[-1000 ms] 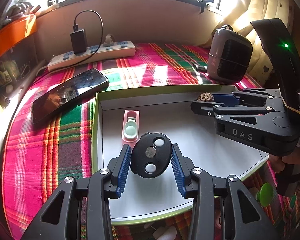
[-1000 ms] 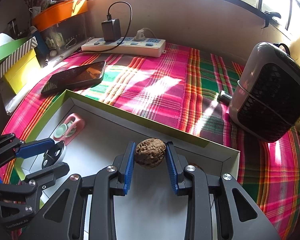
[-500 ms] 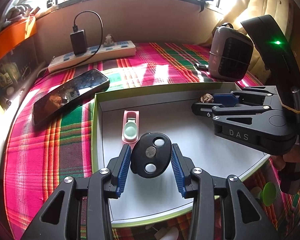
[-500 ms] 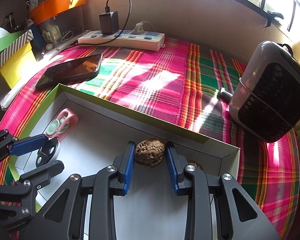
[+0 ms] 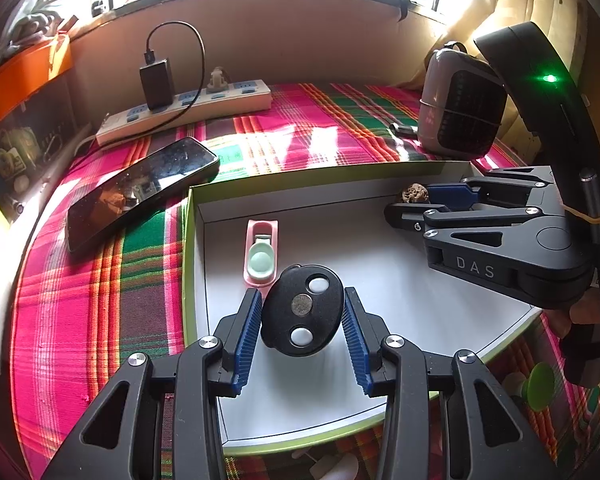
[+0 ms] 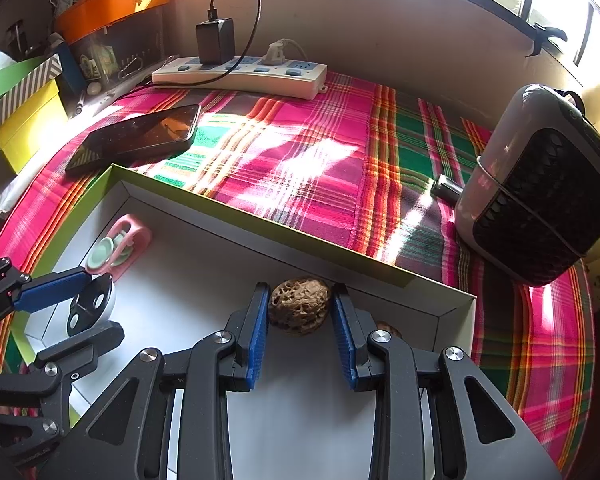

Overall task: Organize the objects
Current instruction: 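Carry the black disc with left tool into the box while right carries walnut, then open left tool to drop the black disc while right tool releases the walnut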

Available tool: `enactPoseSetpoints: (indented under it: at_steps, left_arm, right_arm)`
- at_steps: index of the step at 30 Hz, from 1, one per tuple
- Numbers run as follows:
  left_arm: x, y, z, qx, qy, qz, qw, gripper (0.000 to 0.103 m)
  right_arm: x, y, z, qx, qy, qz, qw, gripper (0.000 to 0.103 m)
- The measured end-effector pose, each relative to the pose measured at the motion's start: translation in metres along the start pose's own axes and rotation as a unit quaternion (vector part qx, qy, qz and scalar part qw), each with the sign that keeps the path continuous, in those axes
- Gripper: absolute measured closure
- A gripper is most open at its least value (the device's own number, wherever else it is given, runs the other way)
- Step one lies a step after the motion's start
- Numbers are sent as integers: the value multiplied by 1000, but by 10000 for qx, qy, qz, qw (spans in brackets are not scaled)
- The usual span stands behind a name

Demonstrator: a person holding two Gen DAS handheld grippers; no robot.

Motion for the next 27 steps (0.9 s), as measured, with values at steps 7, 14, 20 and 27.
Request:
enactPoseSetpoints:
  at_steps: [7,14,20,27]
  left_arm:
    - [1,1,0,1,13,13,10000,64]
    - [0,0,0,6,20,17,10000,64]
    - [0,1,0,9,6,4,10000,64]
    - [0,0,-1,12,37,28,10000,64]
  right_arm:
    - [0,0,0,0,4,2,10000,71]
    - [1,-1,1,13,1,3,10000,62]
    - [1,-1,0,8,-5,26,10000,55]
    - [2,0,-2,-21,-18,48,10000,52]
Point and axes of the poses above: each gripper's, at about its wrist camera, not at the fingertips, and z roughly the way its jaws point, x to its left, y to its top, the point moved 8 cm from there along z, roughly the way its jaws point, and after that the axes turned 15 degrees about -z, right-handed, at the moved point
